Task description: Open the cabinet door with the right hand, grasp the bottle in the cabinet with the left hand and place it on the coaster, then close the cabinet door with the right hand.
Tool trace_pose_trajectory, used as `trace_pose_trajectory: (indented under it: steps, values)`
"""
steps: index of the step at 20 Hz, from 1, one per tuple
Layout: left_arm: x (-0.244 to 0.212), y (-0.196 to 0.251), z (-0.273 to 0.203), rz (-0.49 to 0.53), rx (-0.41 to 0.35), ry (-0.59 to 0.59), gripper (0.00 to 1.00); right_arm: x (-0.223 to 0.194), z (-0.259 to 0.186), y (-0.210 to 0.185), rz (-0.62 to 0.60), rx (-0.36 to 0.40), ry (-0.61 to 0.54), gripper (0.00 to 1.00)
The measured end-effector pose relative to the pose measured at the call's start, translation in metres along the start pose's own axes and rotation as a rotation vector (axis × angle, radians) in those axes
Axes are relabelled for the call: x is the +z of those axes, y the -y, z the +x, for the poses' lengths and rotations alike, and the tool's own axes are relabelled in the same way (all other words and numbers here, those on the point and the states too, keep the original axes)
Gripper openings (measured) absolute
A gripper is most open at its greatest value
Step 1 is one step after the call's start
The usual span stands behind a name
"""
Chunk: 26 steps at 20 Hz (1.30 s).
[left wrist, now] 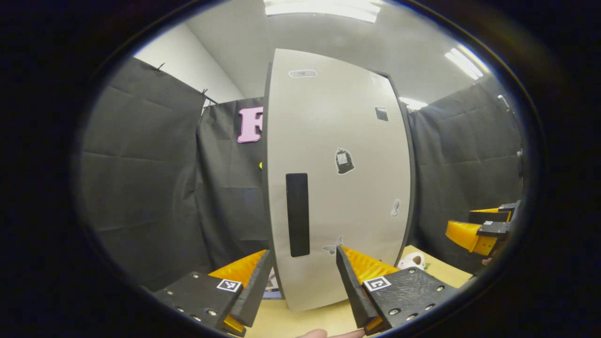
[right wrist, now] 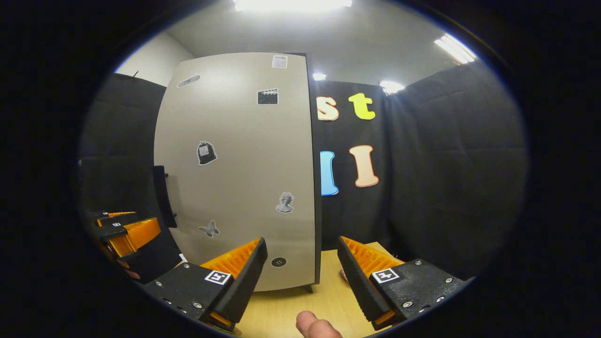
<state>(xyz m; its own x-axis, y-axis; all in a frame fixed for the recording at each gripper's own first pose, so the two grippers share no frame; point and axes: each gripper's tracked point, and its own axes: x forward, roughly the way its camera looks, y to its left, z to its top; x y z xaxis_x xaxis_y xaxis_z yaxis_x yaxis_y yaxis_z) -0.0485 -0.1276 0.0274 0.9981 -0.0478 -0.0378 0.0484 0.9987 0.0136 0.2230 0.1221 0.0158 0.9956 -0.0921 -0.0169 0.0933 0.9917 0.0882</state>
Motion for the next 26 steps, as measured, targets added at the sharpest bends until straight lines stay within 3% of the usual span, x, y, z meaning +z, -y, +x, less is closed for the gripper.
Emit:
trace_pose_trajectory:
  steps: [2,3,4,8,10,21,22,24,25,26]
  values:
    - [0.0,0.001,-0.001,0.003,-0.004,0.001,0.75,0.001,0.0,0.002,0.001,-0.003,0.007,0.93]
    - [0.0,0.001,-0.001,0.008,-0.004,0.002,0.75,0.0,0.001,0.002,0.006,-0.006,0.003,0.93]
    - [0.001,0.001,-0.001,0.011,-0.004,0.004,0.82,-0.002,0.001,0.002,0.013,-0.007,-0.004,0.93]
    - [0.0,0.001,-0.003,0.012,0.0,0.005,0.75,-0.003,0.0,0.004,0.029,-0.003,-0.014,0.92]
    - [0.0,0.002,-0.002,0.012,-0.001,0.002,0.78,-0.004,0.001,0.003,0.029,-0.002,-0.015,0.93]
    - [0.0,0.002,-0.004,0.022,0.004,-0.003,0.75,-0.01,0.004,0.005,0.032,-0.006,-0.036,0.93]
    - [0.0,0.002,-0.004,0.021,0.006,-0.003,0.82,-0.01,0.004,0.004,0.033,-0.005,-0.038,0.93]
    - [0.0,0.002,-0.004,0.021,0.009,-0.003,0.75,-0.011,0.006,0.003,0.033,-0.003,-0.042,0.93]
    - [-0.001,0.002,-0.004,0.021,0.012,-0.003,0.78,-0.011,0.006,0.002,0.034,0.0,-0.04,0.93]
    - [-0.001,0.002,-0.004,0.021,0.014,-0.004,0.75,-0.01,0.007,0.001,0.035,0.002,-0.037,0.93]
